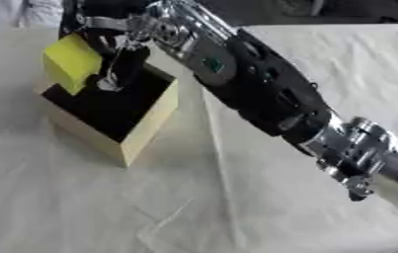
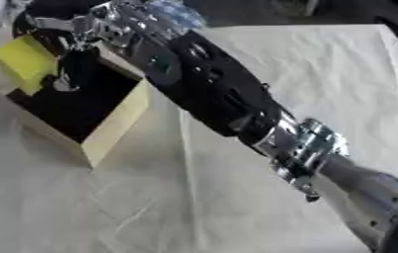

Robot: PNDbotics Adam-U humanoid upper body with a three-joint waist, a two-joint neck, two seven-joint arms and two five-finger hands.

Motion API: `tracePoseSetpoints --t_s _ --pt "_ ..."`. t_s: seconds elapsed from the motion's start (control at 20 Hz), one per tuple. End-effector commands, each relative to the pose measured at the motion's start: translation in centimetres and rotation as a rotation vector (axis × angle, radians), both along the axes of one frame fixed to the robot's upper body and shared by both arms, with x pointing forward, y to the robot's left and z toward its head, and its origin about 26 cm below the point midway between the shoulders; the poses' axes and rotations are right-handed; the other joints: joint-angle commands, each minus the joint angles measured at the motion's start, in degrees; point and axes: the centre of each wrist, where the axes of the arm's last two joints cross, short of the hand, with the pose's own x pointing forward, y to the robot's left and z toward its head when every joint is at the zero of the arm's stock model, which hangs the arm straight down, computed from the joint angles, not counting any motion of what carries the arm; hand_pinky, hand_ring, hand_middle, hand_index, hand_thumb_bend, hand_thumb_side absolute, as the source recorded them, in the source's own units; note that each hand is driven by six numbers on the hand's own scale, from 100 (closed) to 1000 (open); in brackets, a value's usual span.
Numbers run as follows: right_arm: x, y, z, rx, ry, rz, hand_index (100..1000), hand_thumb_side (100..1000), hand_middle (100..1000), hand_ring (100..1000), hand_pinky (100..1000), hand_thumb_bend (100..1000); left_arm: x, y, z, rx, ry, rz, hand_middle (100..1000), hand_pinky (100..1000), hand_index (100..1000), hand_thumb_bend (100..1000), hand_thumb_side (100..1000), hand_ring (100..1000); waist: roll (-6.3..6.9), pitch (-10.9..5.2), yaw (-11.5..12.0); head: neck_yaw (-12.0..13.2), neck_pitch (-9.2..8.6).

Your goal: Pick up objects on the table and place them in the box.

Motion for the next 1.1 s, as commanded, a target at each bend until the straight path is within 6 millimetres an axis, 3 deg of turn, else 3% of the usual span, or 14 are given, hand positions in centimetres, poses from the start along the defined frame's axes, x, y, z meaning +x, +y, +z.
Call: tracePoseSetpoints --t_s 0.05,0.35,0.55,0.8,0.95,1.1 --pt "0.1 0.4 0.4 -0.002 -0.027 0.005 516 164 435 545 497 100 -0.3 0.0 0.8 0.011 -0.027 -0.014 863 695 672 100 658 843 0.35 -0.91 0.1 -0.3 -0.33" --pt "0.6 0.9 -0.8 -0.016 -0.018 0.001 520 171 441 548 500 100 -0.3 -0.1 0.8 0.016 -0.024 -0.026 865 698 672 100 660 844 0.29 -0.83 0.2 -0.4 -0.39" --pt "1.6 1.4 -3.5 -0.027 0.041 -0.036 531 183 454 558 514 100 -0.2 -0.5 0.9 0.029 -0.03 -0.044 869 700 669 100 664 847 0.13 -0.11 0.4 -0.5 -0.55" --pt "2.5 1.6 -5.3 -0.073 0.04 -0.04 593 213 493 605 578 114 -0.2 -0.5 0.9 0.036 -0.028 -0.052 871 700 669 100 665 848 0.03 0.04 0.4 -0.4 -0.62" --pt "2.6 1.5 -5.1 -0.068 0.018 -0.048 565 195 473 584 561 100 -0.2 -0.5 0.9 0.038 -0.026 -0.053 872 700 669 100 666 849 0.06 0.05 0.4 -0.4 -0.66" --pt "2.5 0.9 -3.4 -0.044 -0.027 -0.055 557 194 468 579 556 100 -0.3 -0.5 0.8 0.043 -0.022 -0.051 873 699 668 100 667 850 0.1 0.03 0.1 -0.3 -0.57"
